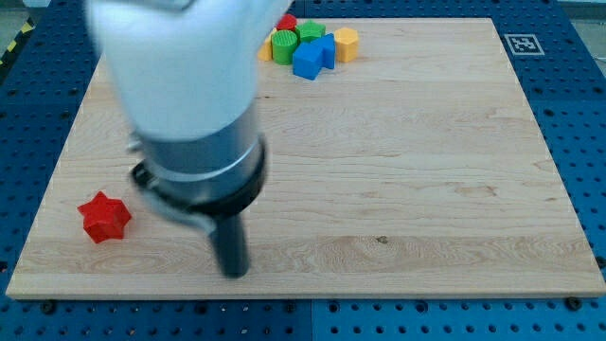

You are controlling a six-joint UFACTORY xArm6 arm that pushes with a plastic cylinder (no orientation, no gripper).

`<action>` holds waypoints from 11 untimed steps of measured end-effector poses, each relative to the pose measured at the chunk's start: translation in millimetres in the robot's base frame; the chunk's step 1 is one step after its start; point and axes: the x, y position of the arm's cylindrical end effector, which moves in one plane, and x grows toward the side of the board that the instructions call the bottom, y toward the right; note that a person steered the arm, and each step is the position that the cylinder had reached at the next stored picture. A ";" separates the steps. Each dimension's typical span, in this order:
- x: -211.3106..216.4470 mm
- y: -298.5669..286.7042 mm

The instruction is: Move red star slightly up

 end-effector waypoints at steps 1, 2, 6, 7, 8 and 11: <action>3.2 -66.9; -1.8 -90.8; -22.8 -122.8; -22.8 -129.1; -22.8 -141.8; -47.8 -141.2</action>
